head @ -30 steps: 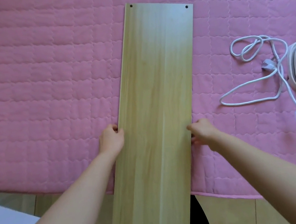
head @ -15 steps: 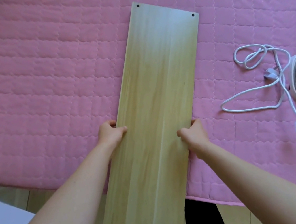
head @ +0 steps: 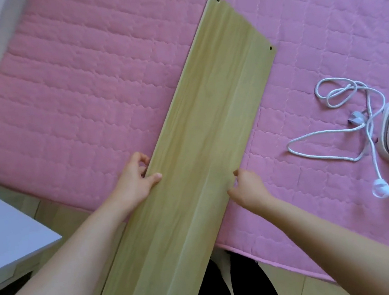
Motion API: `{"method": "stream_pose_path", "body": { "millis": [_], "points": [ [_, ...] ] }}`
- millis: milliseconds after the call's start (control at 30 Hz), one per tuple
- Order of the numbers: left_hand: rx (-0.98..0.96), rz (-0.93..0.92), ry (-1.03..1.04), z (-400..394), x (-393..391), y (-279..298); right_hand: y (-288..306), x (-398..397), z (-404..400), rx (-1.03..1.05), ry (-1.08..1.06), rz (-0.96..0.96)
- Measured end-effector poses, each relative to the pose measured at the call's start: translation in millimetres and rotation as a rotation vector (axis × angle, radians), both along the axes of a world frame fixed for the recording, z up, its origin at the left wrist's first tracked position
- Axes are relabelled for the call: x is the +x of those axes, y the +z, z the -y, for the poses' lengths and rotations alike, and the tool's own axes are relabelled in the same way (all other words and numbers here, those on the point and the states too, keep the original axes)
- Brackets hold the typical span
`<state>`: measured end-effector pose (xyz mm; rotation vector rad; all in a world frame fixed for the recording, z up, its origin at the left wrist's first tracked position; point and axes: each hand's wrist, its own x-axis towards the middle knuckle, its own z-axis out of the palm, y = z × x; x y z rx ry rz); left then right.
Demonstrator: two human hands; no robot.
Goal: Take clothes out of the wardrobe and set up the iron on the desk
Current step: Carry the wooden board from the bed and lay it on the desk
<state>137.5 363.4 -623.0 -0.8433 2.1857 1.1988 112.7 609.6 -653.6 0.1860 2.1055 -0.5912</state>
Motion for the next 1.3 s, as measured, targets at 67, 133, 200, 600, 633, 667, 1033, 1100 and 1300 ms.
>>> {"method": "stream_pose_path", "body": {
  "millis": [67, 133, 200, 600, 633, 667, 1033, 1100, 1300],
  "points": [
    [0.017, -0.043, 0.020, -5.1, 1.0, 4.7, 23.9, -13.4, 4.1, -0.038, 0.134, -0.148],
    [-0.010, -0.068, -0.010, -10.8, 3.9, 9.9, 48.9, -25.6, 16.8, -0.103, 0.285, -0.343],
    [-0.064, -0.081, -0.029, -18.0, 9.0, 18.6, 70.1, -35.9, 32.6, -0.156, 0.441, -0.548],
    [-0.352, -0.108, -0.281, -74.9, 39.8, 88.8, 121.3, -61.9, 39.3, -0.048, 1.379, -0.970],
    [-0.377, -0.107, -0.289, -78.6, 43.2, 91.6, 123.2, -60.7, 36.9, -0.064, 1.385, -0.993],
    [-0.408, -0.102, -0.293, -82.2, 46.7, 93.6, 124.2, -58.7, 34.1, -0.073, 1.386, -1.015],
    [-0.646, -0.180, -0.134, -90.7, 100.4, 88.2, 122.4, -25.3, 34.0, -0.210, 1.332, -1.064],
    [-0.640, -0.203, -0.104, -89.1, 109.4, 90.1, 125.7, -18.5, 34.6, -0.234, 1.330, -1.058],
    [-0.600, -0.308, 0.081, -88.7, 133.9, 136.6, 156.2, 3.5, 31.6, -0.242, 1.275, -1.000]
  ]
}}
